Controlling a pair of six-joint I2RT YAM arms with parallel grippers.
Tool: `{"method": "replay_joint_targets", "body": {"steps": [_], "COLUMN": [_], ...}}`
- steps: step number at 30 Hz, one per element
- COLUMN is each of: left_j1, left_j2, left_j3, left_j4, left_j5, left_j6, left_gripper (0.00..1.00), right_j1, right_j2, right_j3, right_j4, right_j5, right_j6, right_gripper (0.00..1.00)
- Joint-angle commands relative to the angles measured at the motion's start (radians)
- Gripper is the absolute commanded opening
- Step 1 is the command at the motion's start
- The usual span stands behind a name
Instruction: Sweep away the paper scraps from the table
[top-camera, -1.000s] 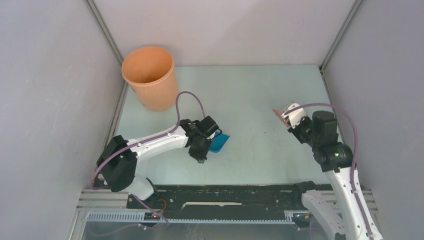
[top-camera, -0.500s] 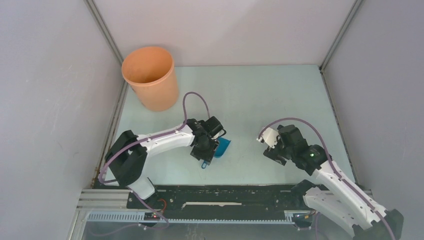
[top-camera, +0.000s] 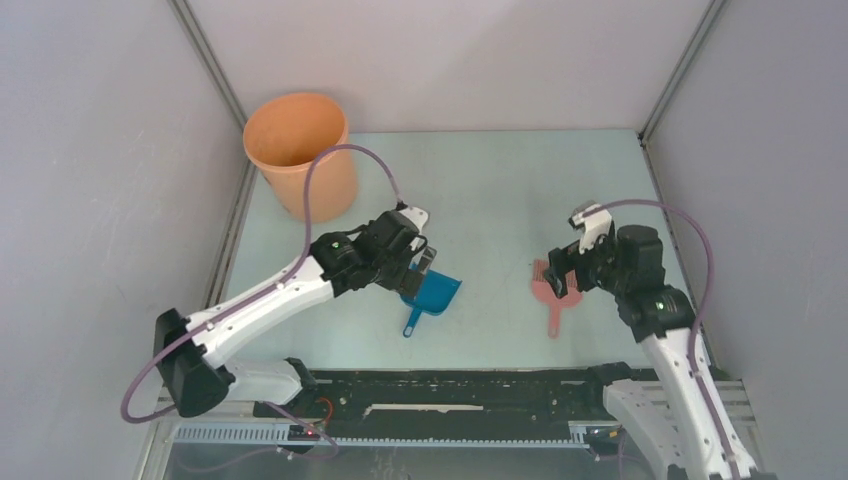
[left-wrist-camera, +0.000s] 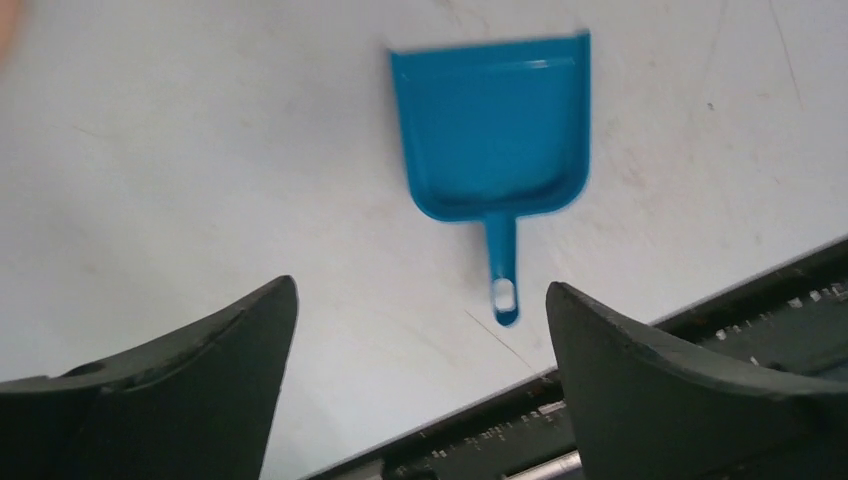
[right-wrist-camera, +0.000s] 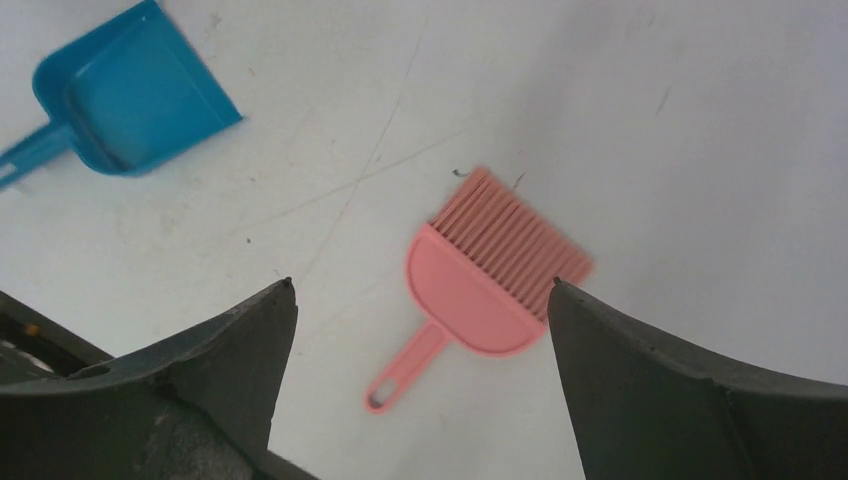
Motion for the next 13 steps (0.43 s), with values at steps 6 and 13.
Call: {"method": "replay_joint_targets", "body": {"steps": [6,13], "left_j1": [0.089,0.142], "left_j2": [-0.254,-0.278], "left_j3": [-0.171,-0.198], "left_j4": [0.284,0.296], "left_j5": [-0.191,-0.187], "left_j6": [0.063,0.047], "left_gripper": [1.00,1.00], "right_j1": [-0.058,-0.051], "right_j2": [0.094,0.046], "right_j3": [0.004,-0.031], "right_j4": [0.153,0.174], "right_j5": [-0.034,-0.010], "right_j6": [0.269,0.257], "right_gripper": [1.00,0.99]}}
